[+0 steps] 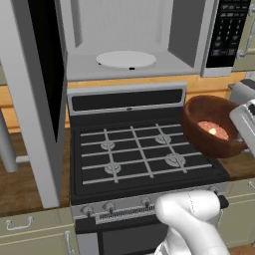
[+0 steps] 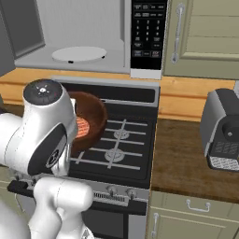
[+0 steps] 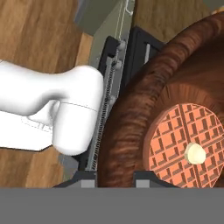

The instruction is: Open the microwave, place the bowl with waffle inside the microwave, then close the microwave door and turn it on.

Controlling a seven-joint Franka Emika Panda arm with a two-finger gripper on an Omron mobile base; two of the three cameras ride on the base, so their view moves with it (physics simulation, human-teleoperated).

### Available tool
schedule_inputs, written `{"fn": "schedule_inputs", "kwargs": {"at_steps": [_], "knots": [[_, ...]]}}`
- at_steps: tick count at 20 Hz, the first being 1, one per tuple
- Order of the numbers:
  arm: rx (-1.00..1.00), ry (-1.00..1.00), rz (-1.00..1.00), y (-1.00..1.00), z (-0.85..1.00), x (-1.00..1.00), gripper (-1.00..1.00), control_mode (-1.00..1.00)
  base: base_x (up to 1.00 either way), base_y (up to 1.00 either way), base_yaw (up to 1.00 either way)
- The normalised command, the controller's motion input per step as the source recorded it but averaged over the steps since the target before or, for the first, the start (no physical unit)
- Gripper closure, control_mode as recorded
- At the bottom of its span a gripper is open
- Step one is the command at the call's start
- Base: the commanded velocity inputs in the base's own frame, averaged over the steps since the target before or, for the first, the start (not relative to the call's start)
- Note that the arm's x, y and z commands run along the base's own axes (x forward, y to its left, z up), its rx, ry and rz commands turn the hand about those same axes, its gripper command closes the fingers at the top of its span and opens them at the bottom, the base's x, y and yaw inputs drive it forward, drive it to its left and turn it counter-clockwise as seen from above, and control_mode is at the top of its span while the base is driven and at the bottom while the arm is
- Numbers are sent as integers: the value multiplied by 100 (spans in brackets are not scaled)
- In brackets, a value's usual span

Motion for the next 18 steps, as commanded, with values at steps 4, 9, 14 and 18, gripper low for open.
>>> {"fn": "schedule_inputs", "kwargs": {"at_steps": [4,9,14,18], "knots": [[3,-36,16,48,83,-1,100,-100,0,0,0],[-10,-37,3,88,41,34,100,-100,0,0,0],[-9,-28,-1,59,16,75,100,-100,0,0,0],[0,-12,-2,1,50,70,100,-100,0,0,0]]}}
